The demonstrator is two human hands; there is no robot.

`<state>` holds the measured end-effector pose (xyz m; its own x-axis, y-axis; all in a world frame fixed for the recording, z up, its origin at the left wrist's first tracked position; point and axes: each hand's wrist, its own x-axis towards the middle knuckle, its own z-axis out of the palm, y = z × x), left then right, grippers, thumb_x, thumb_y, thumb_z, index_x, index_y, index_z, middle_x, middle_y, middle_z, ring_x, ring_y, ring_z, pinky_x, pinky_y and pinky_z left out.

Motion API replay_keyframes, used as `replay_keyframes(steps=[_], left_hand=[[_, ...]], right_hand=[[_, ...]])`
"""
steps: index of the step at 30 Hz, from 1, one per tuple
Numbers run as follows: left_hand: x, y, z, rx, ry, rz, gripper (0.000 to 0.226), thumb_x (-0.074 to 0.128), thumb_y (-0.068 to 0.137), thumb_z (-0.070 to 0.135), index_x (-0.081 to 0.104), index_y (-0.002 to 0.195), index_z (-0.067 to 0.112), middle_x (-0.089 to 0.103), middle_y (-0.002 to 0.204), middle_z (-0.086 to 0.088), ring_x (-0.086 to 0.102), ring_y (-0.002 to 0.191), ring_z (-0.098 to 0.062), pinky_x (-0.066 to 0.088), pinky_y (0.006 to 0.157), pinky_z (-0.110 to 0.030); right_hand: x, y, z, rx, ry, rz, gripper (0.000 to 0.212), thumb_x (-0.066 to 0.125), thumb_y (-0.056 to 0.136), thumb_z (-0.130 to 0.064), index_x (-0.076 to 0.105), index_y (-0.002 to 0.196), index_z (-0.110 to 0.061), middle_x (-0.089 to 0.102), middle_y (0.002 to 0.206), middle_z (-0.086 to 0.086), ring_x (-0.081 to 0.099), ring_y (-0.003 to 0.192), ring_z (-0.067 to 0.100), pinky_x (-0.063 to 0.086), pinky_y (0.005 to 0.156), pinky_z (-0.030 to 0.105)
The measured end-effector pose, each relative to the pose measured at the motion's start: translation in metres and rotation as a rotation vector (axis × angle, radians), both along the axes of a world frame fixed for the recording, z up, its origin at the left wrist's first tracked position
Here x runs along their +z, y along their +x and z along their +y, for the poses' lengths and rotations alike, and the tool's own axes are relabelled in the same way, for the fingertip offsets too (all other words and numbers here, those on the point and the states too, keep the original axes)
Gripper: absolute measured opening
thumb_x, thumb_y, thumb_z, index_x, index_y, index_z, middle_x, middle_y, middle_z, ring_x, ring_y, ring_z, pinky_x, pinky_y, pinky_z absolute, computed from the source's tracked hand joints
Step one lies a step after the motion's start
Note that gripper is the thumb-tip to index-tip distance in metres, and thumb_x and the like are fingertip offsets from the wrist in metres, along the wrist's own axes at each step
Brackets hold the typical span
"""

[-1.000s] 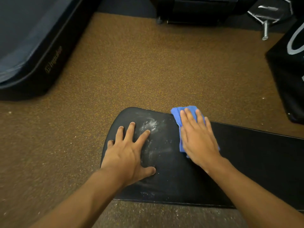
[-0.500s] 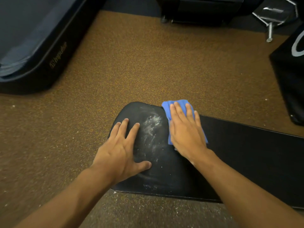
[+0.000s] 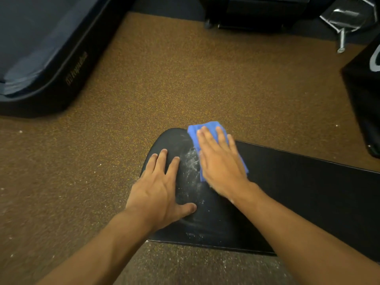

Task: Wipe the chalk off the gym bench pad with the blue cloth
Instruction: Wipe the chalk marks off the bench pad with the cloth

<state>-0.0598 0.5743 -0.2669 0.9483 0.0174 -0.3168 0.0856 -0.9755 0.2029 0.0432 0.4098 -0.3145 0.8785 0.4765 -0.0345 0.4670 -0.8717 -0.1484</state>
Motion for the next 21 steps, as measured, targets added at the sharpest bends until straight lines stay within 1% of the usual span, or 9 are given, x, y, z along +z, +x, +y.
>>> replay_keyframes(steps=[2,4,7,9,11,13,16,19,21], left_hand=[[0.0,0.0,0.0,-0.005,0.007,-0.007,0.125,0.054,0.07,0.087,-0.003,0.16,0.023,-0.013,0.168,-0.007,-0.009,0.155,-0.028,0.008,0.126,-0.038],[0.001,0.0,0.0,0.004,-0.007,-0.006,0.124,0.054,0.071,0.086,-0.005,0.16,0.023,-0.015,0.168,-0.006,-0.01,0.155,-0.028,0.01,0.125,-0.038],[0.002,0.0,-0.001,0.006,-0.017,-0.009,0.124,0.054,0.072,0.086,-0.007,0.16,0.023,-0.017,0.168,-0.005,-0.012,0.155,-0.027,0.011,0.127,-0.039],[0.0,0.001,-0.001,0.002,-0.012,-0.012,0.123,0.054,0.072,0.086,-0.006,0.16,0.023,-0.017,0.168,-0.005,-0.013,0.155,-0.027,0.012,0.127,-0.039],[-0.002,0.0,-0.001,0.007,-0.008,-0.013,0.124,0.055,0.072,0.085,-0.005,0.16,0.023,-0.017,0.168,-0.005,-0.012,0.155,-0.027,0.012,0.127,-0.039],[-0.002,0.001,-0.001,0.001,-0.001,-0.017,0.124,0.055,0.071,0.085,-0.004,0.16,0.022,-0.015,0.168,-0.006,-0.011,0.155,-0.027,0.01,0.127,-0.038],[0.001,0.001,-0.002,0.001,0.008,-0.005,0.124,0.055,0.072,0.085,-0.005,0.16,0.022,-0.017,0.168,-0.007,-0.013,0.155,-0.027,0.008,0.127,-0.038],[0.003,0.002,-0.002,0.004,0.001,-0.004,0.124,0.054,0.072,0.085,-0.007,0.16,0.023,-0.019,0.167,-0.005,-0.013,0.155,-0.027,0.01,0.127,-0.039],[0.002,0.001,-0.002,0.003,-0.003,-0.002,0.124,0.055,0.072,0.085,-0.007,0.16,0.024,-0.019,0.167,-0.004,-0.013,0.155,-0.027,0.013,0.127,-0.039]], right_hand=[[0.001,-0.02,-0.016,0.151,-0.052,-0.034,0.058,0.025,0.104,-0.029,0.026,0.16,-0.014,0.026,0.167,0.002,0.015,0.156,0.032,0.019,0.124,0.052],[0.006,-0.036,-0.05,0.228,-0.077,-0.012,0.056,0.028,0.106,-0.029,0.026,0.16,-0.015,0.024,0.168,0.001,0.012,0.157,0.027,0.018,0.123,0.048],[0.008,-0.019,-0.068,0.155,-0.065,-0.003,0.057,0.022,0.105,-0.032,0.028,0.159,-0.015,0.028,0.167,0.002,0.014,0.156,0.028,0.015,0.122,0.046],[0.003,0.004,-0.04,0.015,-0.041,0.008,0.063,0.013,0.102,-0.035,0.024,0.16,-0.015,0.025,0.168,0.002,0.013,0.156,0.032,0.014,0.124,0.049],[0.001,0.013,-0.001,-0.044,-0.008,0.008,0.066,0.01,0.099,-0.036,0.024,0.16,-0.014,0.026,0.167,0.002,0.015,0.155,0.035,0.015,0.124,0.053],[0.0,0.001,0.012,0.059,-0.017,-0.021,0.062,0.017,0.101,-0.033,0.028,0.159,-0.013,0.029,0.166,0.003,0.017,0.154,0.036,0.019,0.123,0.055],[0.005,-0.023,-0.021,0.237,-0.049,-0.021,0.057,0.023,0.105,-0.031,0.031,0.159,-0.014,0.029,0.166,0.002,0.018,0.155,0.03,0.018,0.122,0.049],[0.01,-0.012,-0.052,0.194,-0.062,0.026,0.058,0.018,0.105,-0.034,0.026,0.16,-0.017,0.025,0.168,0.0,0.012,0.157,0.026,0.015,0.123,0.047],[0.006,0.011,-0.039,0.089,-0.06,0.052,0.063,0.009,0.102,-0.037,0.022,0.161,-0.018,0.022,0.169,-0.001,0.01,0.157,0.028,0.014,0.125,0.049]])
